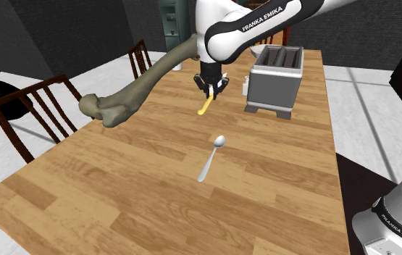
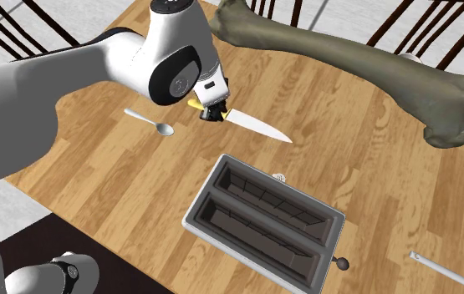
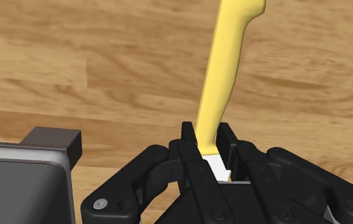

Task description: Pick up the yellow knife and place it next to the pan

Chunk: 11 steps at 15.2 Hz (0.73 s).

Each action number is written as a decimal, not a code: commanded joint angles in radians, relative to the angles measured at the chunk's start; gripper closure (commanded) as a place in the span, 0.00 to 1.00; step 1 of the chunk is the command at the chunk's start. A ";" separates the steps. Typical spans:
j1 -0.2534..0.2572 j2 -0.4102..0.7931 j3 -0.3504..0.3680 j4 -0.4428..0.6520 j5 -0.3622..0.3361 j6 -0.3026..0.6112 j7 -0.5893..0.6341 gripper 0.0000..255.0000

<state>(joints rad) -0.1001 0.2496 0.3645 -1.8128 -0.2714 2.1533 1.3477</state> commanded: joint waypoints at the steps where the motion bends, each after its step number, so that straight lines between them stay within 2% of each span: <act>1: 0.000 -0.007 0.002 0.018 0.007 -0.025 -0.007 1.00; 5: -0.001 -0.020 0.005 0.046 0.017 -0.064 -0.018 1.00; 11: -0.098 -0.098 -0.038 -0.055 0.070 -0.012 -0.167 1.00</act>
<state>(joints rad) -0.1801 0.1634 0.3353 -1.8508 -0.2107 2.1312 1.2110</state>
